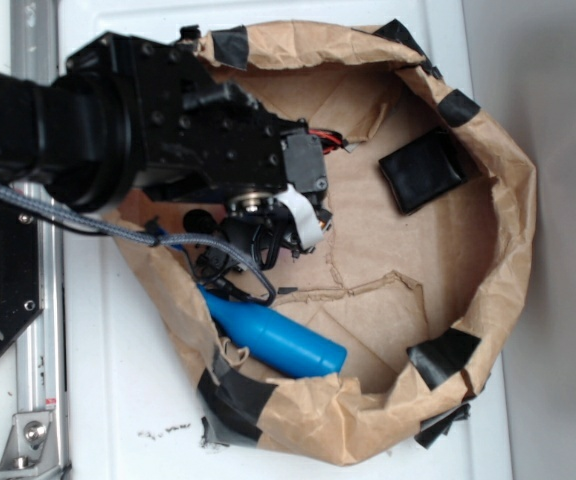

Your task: Grab the yellow duck.

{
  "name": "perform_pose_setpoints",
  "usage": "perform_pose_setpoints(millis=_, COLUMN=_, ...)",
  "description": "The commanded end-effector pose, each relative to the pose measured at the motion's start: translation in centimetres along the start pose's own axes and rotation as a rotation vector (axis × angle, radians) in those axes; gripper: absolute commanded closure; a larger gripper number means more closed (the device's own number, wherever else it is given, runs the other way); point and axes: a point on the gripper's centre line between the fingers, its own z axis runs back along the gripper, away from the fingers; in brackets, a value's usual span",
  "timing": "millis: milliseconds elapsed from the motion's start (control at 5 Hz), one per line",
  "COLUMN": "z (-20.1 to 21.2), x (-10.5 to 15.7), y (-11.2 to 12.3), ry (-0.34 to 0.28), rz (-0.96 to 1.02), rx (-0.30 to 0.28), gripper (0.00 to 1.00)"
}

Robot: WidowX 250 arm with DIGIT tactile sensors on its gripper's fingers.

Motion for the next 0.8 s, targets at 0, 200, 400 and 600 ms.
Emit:
perform_pose_setpoints(millis=0, z=1.6, x=1.9, y=-0.3, ry=-0.041, rz=-0.014, rx=0.037, gripper=1.0)
perform_pose_setpoints(millis=200, z=4.7, x=5.3, y=-0.3, ry=-0.022, rz=0.058, rx=0.075, gripper=1.0)
perform_pose_setpoints(millis=400, z=9.1, x=10.0, y=-0.4, ry=-0.125, rz=0.198, rx=-0.034, gripper=1.0)
perform_pose_setpoints(millis=600, z=11.4, x=11.0, y=-0.7, ry=-0.108, rz=0.427, rx=-0.078, gripper=1.0)
